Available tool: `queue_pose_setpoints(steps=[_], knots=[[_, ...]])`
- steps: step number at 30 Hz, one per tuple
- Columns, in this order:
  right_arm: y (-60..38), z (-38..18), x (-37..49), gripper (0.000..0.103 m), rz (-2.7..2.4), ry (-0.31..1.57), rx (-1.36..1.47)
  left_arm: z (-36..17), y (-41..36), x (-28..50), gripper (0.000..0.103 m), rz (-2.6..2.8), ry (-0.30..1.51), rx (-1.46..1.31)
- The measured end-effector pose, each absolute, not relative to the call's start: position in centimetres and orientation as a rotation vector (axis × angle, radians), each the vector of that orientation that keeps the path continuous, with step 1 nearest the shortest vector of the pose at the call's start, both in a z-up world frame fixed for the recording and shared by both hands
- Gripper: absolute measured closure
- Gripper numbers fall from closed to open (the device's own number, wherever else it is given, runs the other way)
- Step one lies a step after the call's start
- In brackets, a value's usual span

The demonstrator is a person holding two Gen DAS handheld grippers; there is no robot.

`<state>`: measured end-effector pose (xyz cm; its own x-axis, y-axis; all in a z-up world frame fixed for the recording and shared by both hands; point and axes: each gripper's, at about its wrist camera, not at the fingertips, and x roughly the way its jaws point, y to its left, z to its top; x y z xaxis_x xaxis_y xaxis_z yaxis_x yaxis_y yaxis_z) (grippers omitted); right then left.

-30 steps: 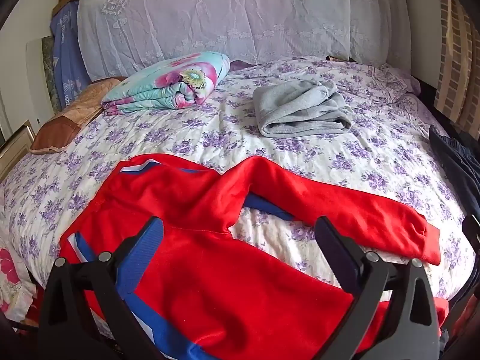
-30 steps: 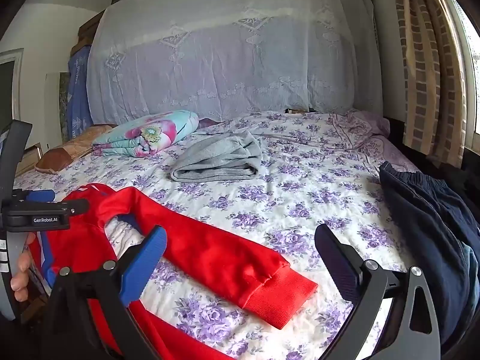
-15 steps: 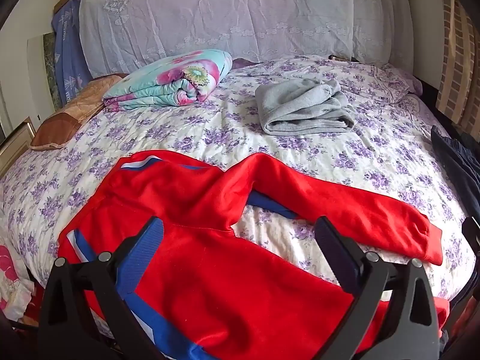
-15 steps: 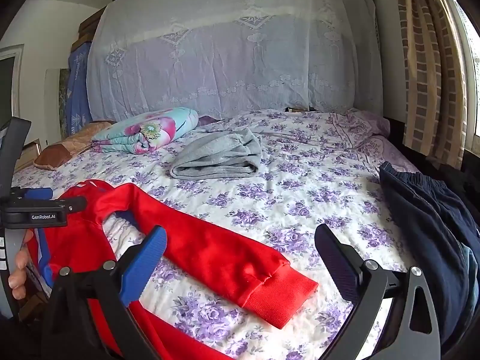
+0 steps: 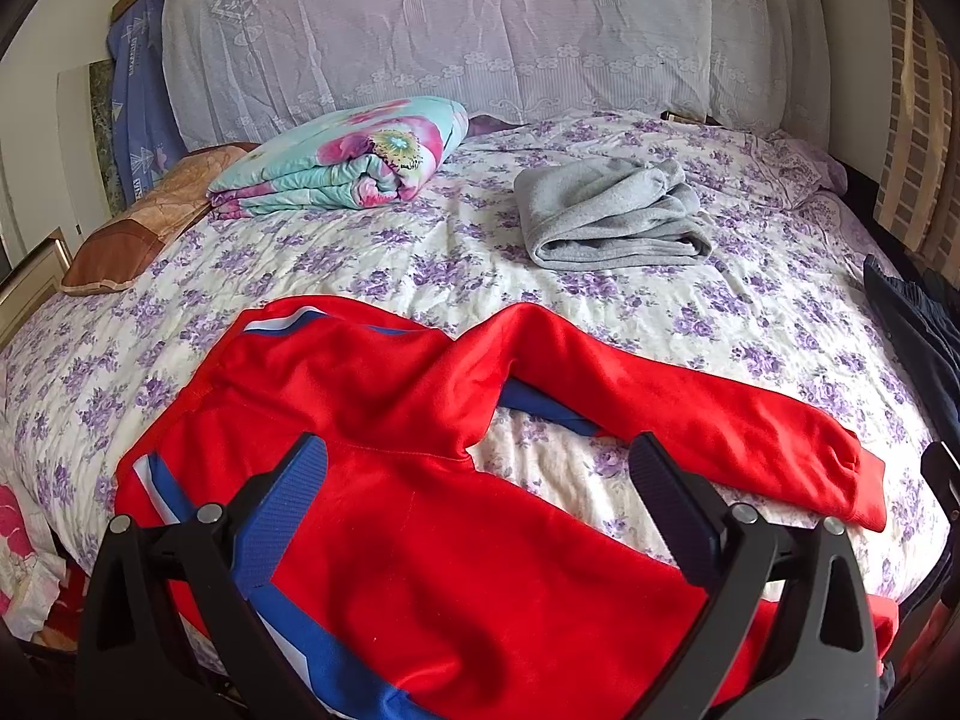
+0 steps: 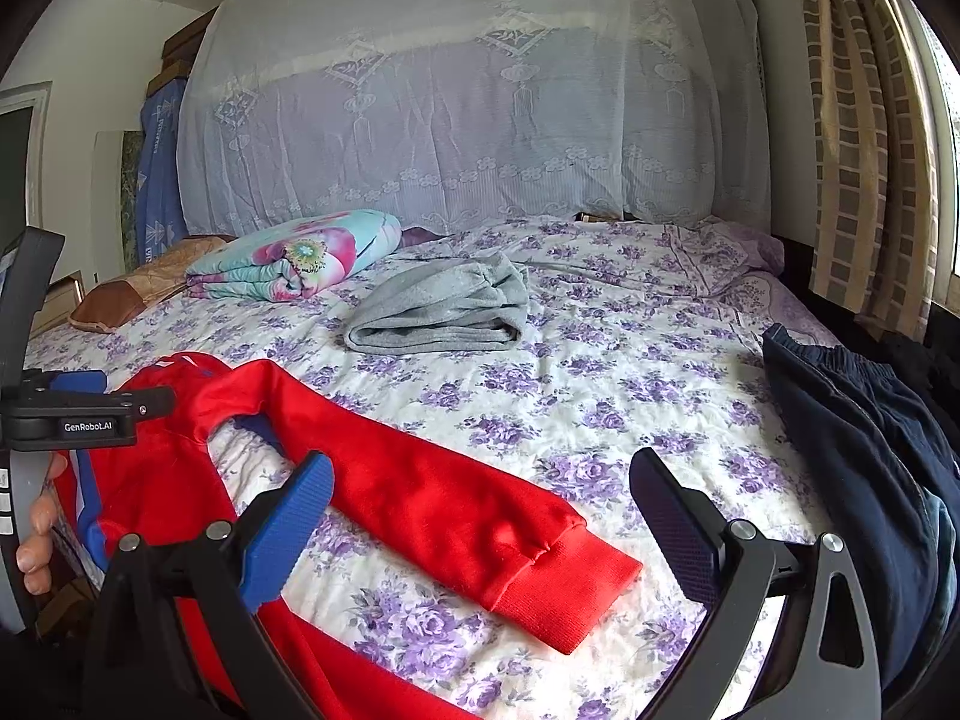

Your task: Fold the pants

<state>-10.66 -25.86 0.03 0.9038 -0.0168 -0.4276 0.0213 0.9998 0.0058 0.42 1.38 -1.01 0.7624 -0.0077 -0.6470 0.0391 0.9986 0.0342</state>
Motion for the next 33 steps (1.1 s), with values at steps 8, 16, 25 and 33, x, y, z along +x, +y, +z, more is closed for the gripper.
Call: queue_pose_setpoints(steps=[8,16,25,33], knots=[[-25.71,0.0,-10.62,0.003,-0.021,0.443,0.008,-1.08,1.5,0.42,0.005,-0.025,0.704,0.046],[-25.7,0.01,-10.57,0.003,-0.025,0.443,0.005,-1.14,1.61,0.43,0.005,-0.024,0.704,0.046],[-25.7,-0.17,-10.57,0.003,-0.031,0.443,0.002,-1.24,1.89,0.53,0.005,-0.025,0.706,0.043],[-25.81,-0.22,-10.6,0.003,-0.028,0.445,-0.002,-1.16,1.81,0.51,0.005,-0.026,0.706,0.043]])
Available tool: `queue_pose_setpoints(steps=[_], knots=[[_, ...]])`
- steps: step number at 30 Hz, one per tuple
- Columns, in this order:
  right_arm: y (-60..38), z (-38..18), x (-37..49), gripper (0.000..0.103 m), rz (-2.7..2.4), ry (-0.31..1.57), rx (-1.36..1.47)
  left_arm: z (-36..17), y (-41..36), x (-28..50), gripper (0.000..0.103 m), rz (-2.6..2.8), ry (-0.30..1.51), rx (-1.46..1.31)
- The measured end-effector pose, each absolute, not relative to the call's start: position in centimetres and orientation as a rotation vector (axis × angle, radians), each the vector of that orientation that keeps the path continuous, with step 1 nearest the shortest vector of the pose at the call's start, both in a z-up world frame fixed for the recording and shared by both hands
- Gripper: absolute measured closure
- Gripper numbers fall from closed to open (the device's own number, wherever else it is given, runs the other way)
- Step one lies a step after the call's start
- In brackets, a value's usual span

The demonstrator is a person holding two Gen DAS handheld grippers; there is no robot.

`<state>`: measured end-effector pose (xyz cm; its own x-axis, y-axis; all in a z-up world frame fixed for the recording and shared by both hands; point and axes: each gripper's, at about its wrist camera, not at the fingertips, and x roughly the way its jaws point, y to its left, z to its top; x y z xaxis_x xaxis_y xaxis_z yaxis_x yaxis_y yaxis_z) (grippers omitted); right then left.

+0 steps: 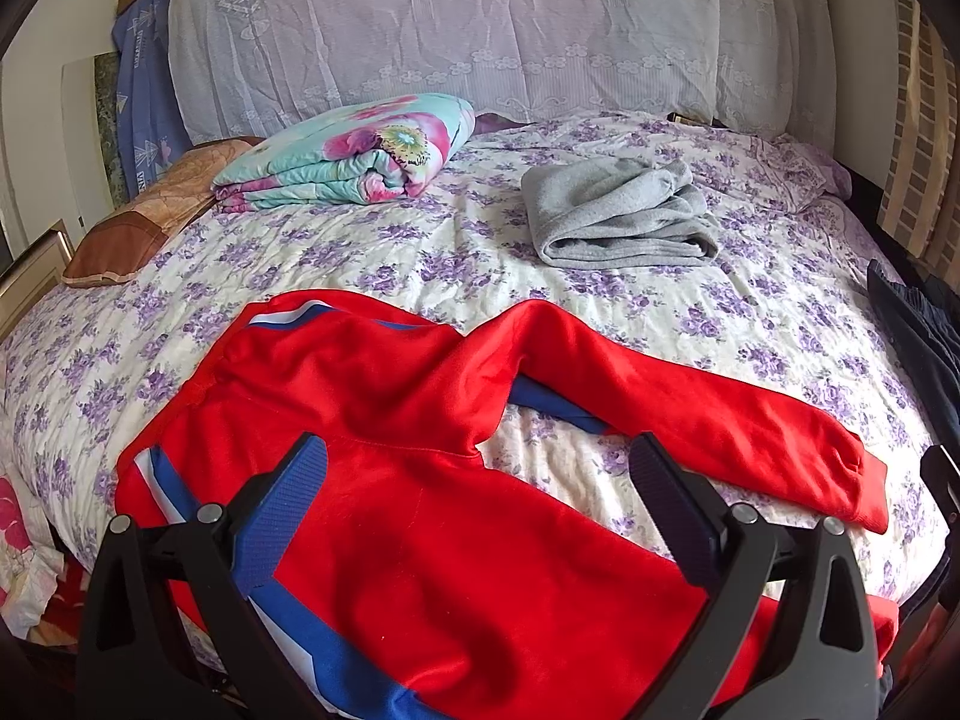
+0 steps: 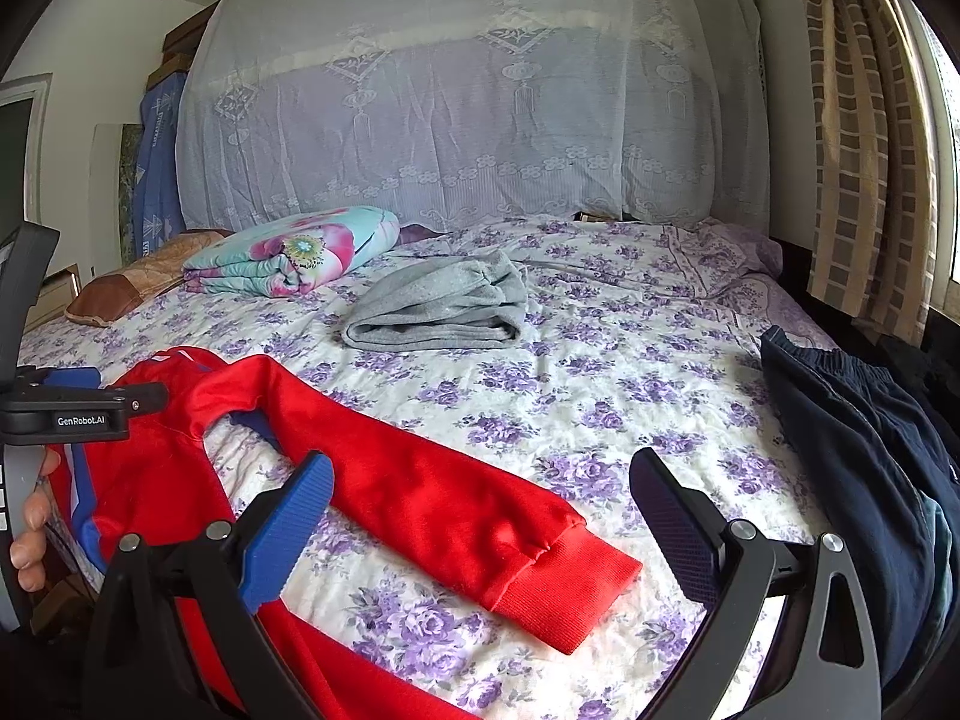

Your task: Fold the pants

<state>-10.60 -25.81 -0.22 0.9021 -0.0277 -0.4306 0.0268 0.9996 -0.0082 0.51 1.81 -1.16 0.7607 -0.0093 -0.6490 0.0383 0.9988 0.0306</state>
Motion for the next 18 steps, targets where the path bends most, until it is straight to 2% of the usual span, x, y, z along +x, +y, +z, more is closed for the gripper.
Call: queue_pose_setpoints(steps=[18], knots=[[-25.78,-0.18,-10.43,0.003,-0.03,0.446,-0.005,-1.15,1.86,0.51,0.005,-0.027,0.706,0.041]])
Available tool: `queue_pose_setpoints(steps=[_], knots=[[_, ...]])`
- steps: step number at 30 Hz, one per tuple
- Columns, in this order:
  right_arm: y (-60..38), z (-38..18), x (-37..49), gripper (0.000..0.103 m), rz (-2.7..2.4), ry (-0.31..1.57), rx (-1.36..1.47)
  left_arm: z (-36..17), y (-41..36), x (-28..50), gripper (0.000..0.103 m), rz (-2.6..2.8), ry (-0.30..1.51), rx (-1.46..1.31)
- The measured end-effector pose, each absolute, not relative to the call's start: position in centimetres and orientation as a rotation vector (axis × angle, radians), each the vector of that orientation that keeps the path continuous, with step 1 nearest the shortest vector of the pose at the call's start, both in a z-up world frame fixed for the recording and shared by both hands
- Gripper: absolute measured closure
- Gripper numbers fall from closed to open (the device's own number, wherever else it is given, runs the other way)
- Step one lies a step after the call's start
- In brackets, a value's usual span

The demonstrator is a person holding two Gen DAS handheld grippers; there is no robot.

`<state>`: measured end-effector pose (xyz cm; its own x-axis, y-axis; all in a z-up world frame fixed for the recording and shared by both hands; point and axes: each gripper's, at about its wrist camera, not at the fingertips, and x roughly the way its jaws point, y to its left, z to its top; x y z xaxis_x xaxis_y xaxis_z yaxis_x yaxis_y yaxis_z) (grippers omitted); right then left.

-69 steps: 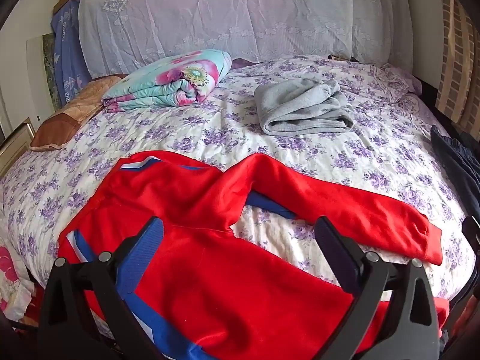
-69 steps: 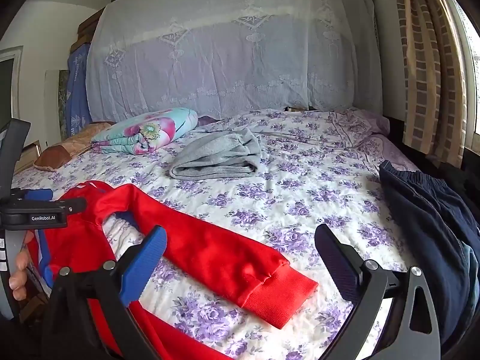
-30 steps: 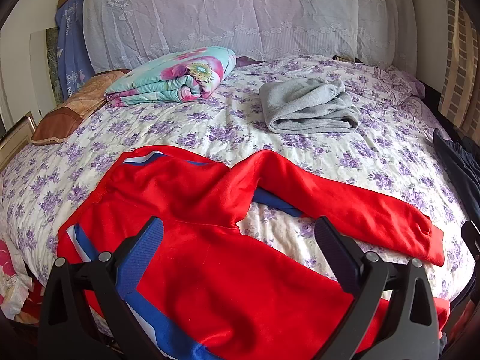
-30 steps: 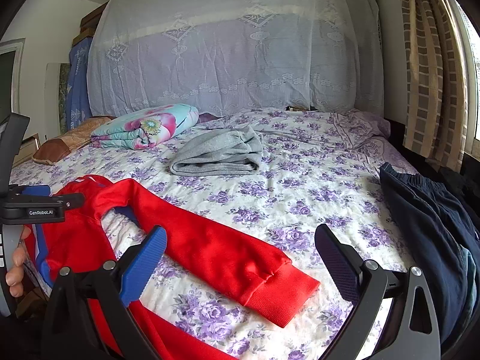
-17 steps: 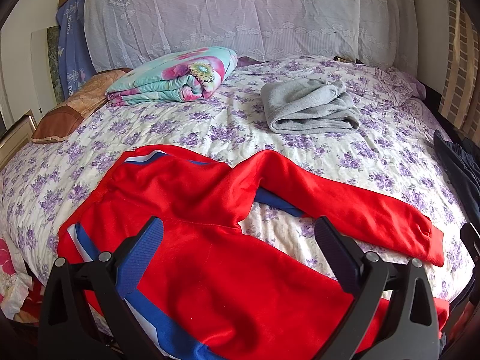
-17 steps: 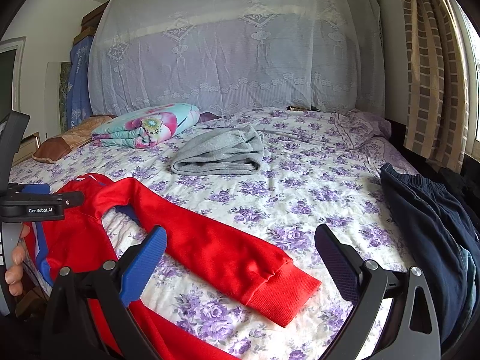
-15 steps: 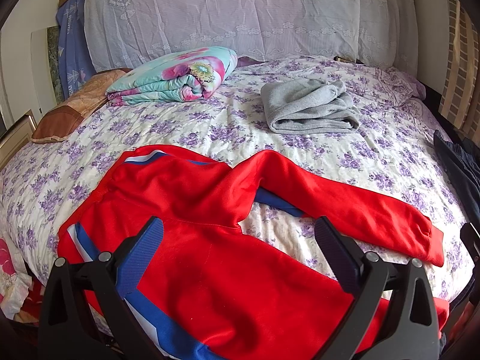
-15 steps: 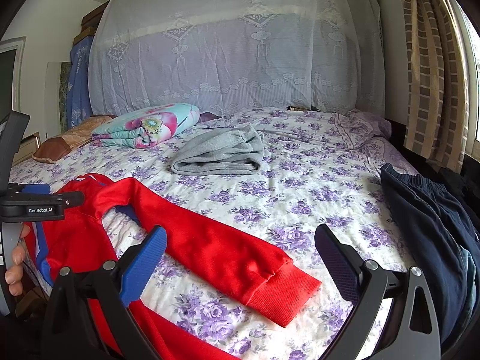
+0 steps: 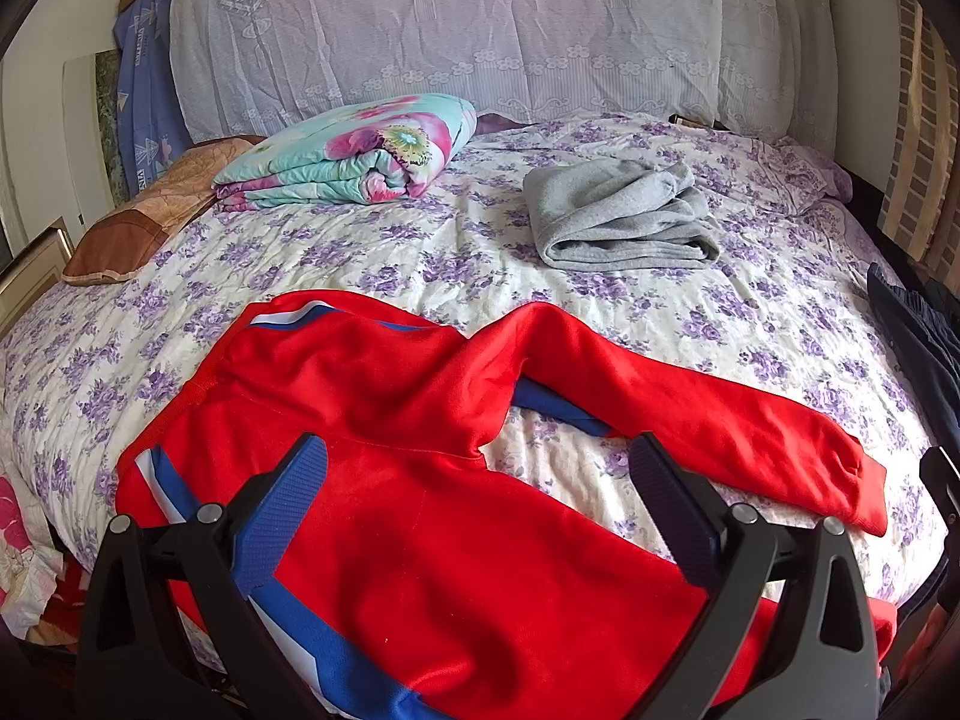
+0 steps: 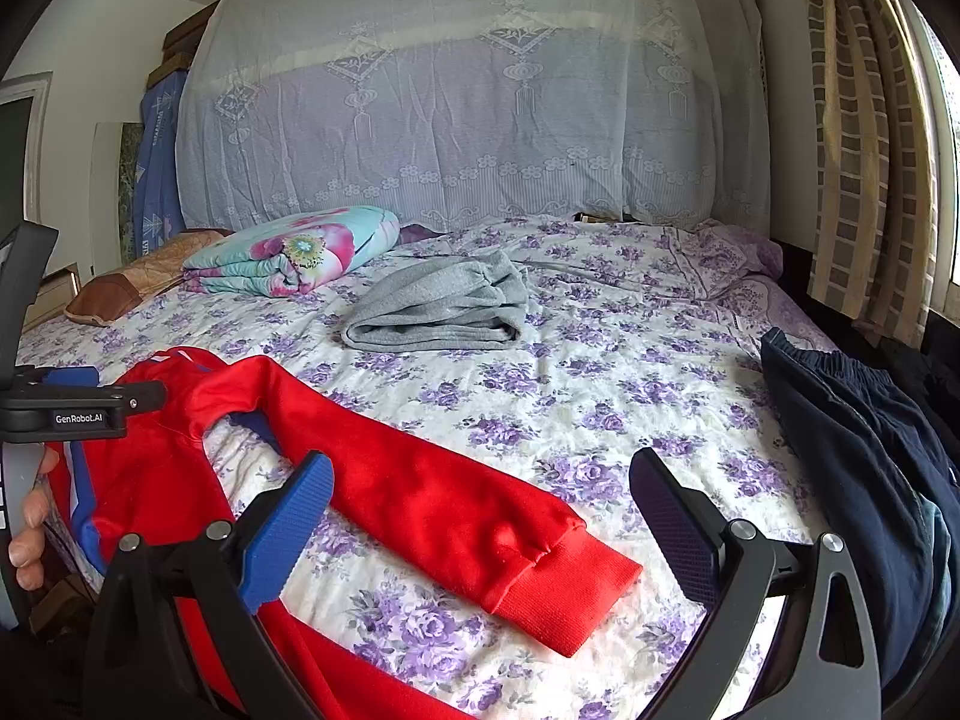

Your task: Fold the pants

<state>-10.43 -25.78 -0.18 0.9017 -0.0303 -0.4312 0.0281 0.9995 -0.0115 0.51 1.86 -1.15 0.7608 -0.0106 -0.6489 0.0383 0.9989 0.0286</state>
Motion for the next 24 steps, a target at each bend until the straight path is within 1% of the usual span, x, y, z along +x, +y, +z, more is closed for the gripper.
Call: queue_pose_setpoints(steps=[10,14,18,21,24], knots=[[-25.6,-0.2,-10.2,0.003,-0.03,0.449,-0.01,-1.1,1.9,0.5,0.005,-0.027,0.706,0.04],[-25.8,-0.4,-9.9,0.003,-0.026,0.466,-0.01,-1.3,3.0,1.0,0.005,-0.034,0.718,0.042],[-29.2,-1.2,-8.4,0.003,-0.049,0.552,0.049,-0.9,8.0,3.3,0.005,-0.018,0.763,-0.024],[-33.6,-2.6,-7.2,0.003,-0.069,0.633,0.161,-0.7,13.2,7.1,0.005,0.098,0.807,-0.042],[-37.4,-4.4,-6.3,0.003,-0.082,0.713,0.283,-1.9,16.7,11.8,0.005,0.134,0.908,-0.021]])
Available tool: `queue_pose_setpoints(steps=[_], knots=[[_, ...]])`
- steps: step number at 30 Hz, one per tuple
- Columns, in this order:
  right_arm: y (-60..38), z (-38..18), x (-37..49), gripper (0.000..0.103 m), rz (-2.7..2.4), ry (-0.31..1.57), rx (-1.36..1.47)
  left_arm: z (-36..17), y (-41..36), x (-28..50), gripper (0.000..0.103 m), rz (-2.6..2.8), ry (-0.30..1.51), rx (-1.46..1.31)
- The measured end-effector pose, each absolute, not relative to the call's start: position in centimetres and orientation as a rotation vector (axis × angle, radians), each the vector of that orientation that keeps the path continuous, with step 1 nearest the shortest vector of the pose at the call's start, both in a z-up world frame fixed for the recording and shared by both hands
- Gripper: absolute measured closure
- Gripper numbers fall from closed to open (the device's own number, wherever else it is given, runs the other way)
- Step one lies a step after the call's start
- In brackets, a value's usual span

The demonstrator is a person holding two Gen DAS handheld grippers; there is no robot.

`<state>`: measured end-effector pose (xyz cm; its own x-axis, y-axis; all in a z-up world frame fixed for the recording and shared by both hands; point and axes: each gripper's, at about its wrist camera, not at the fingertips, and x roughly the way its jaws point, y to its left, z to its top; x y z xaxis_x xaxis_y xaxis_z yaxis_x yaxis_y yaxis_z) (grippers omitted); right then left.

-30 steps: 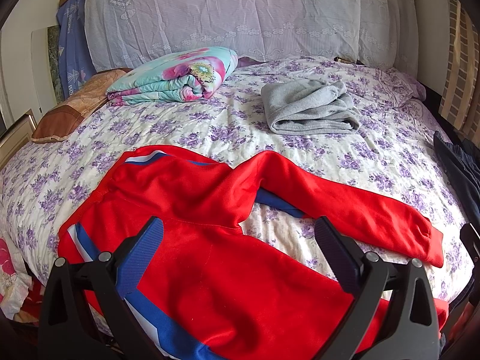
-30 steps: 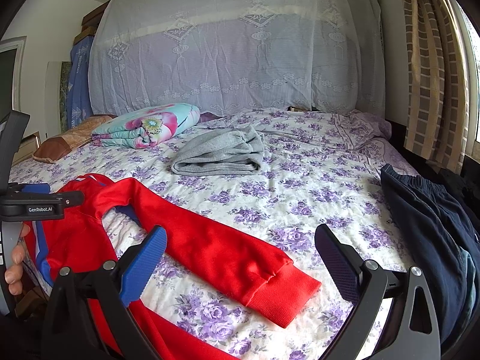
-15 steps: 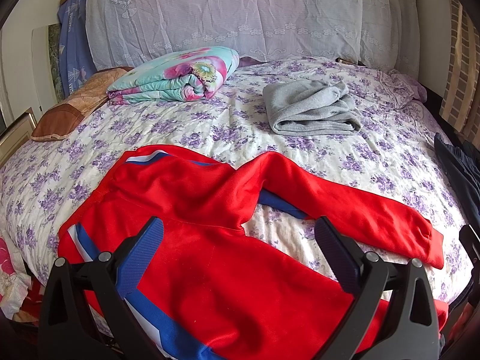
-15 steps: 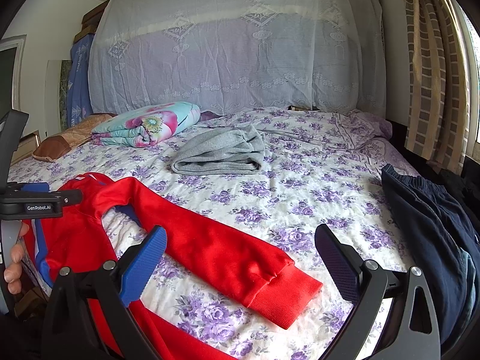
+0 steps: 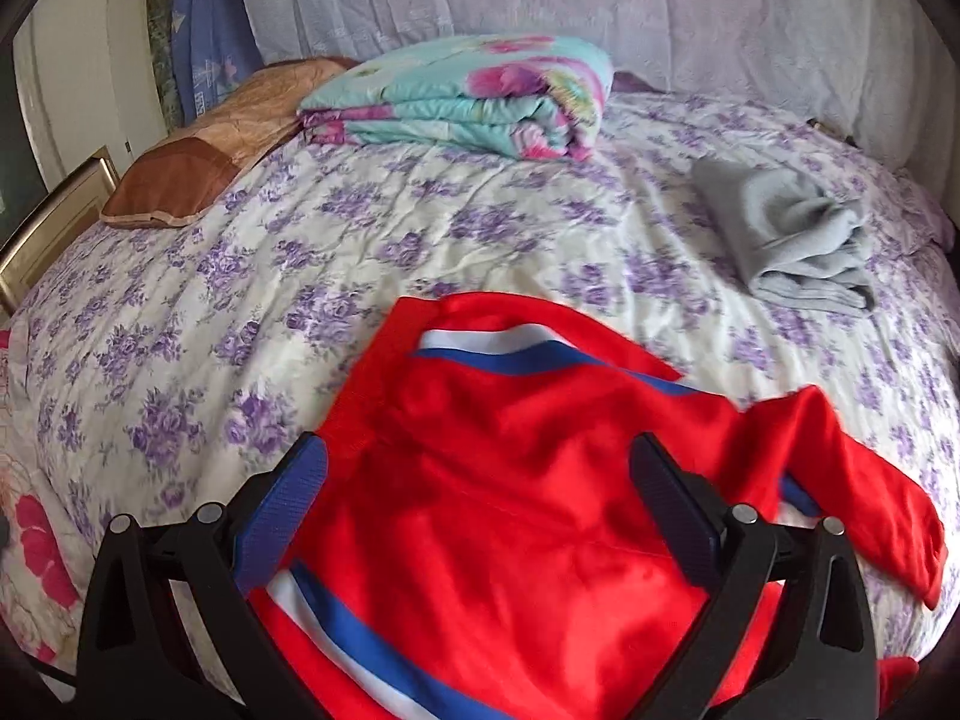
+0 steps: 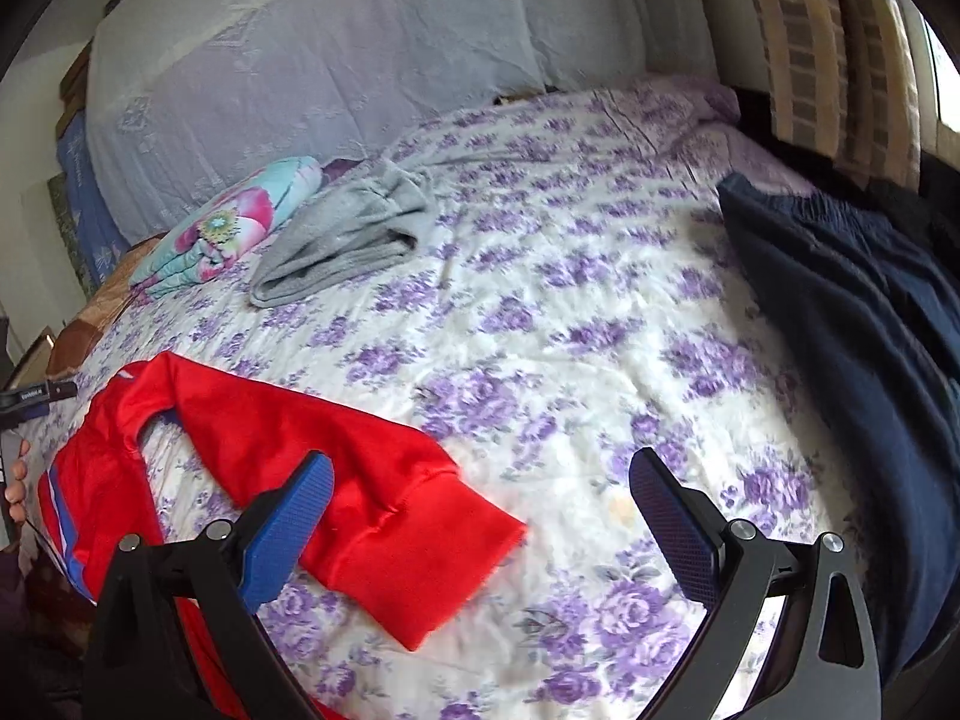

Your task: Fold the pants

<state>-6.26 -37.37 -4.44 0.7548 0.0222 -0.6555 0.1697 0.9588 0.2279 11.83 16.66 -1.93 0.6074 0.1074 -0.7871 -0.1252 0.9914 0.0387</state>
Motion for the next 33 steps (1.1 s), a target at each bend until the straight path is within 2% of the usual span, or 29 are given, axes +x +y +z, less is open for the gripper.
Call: queue_pose_setpoints(steps=[8,13,14,15,16,18,20,23,26,28,29,30,31,33], knots=[[-41.3,-7.4,-4.3,0.004,-0.007,0.83,0.535,-8.0,19.8,22.5,0.004,0.135,1.149,-0.017],[-39.1,-8.6,-2.7,0.005,0.055,0.902,0.488,-8.4,18.3,22.2,0.007,0.118,1.089,-0.004],[-38.2,-8.7,-2.4,0.018,0.092,0.912,0.46,-8.3,17.9,21.8,0.017,0.108,1.072,0.019],[-37.1,-8.7,-2.0,0.045,0.147,0.93,0.43,-8.1,17.4,21.3,0.033,0.081,1.064,0.024],[-35.9,-8.7,-1.7,0.053,0.188,0.958,0.389,-7.9,17.0,20.8,0.038,0.073,1.054,0.038],[-34.1,-8.0,-1.3,0.077,0.223,0.949,0.286,-7.3,16.4,19.7,0.054,0.075,1.026,0.085],[-33.5,-6.3,-0.8,0.08,0.2,0.892,0.174,-6.7,16.6,19.1,0.058,0.07,1.016,0.082],[-34.5,-0.8,0.5,0.083,0.145,0.701,0.027,-5.4,18.1,19.4,0.061,0.083,1.001,0.0],[-36.4,5.3,0.0,0.083,0.165,0.454,-0.068,-2.9,20.2,19.0,0.062,0.085,0.934,-0.133],[-37.0,6.9,-1.3,0.076,0.199,0.363,-0.201,-1.8,20.4,18.0,0.061,0.098,0.897,-0.145],[-37.2,6.4,-1.7,0.049,0.208,0.388,-0.259,-1.8,20.3,17.5,0.06,0.1,0.9,-0.128],[-37.8,5.3,-1.6,0.015,0.21,0.462,-0.293,-2.2,20.2,17.1,0.059,0.103,0.913,-0.108],[-38.7,3.5,-1.4,0.011,0.197,0.543,-0.304,-2.9,20.3,16.7,0.058,0.105,0.937,-0.094],[-41.0,-0.3,-1.0,0.013,0.147,0.714,-0.258,-4.1,20.8,16.2,0.053,0.113,0.976,-0.079]])
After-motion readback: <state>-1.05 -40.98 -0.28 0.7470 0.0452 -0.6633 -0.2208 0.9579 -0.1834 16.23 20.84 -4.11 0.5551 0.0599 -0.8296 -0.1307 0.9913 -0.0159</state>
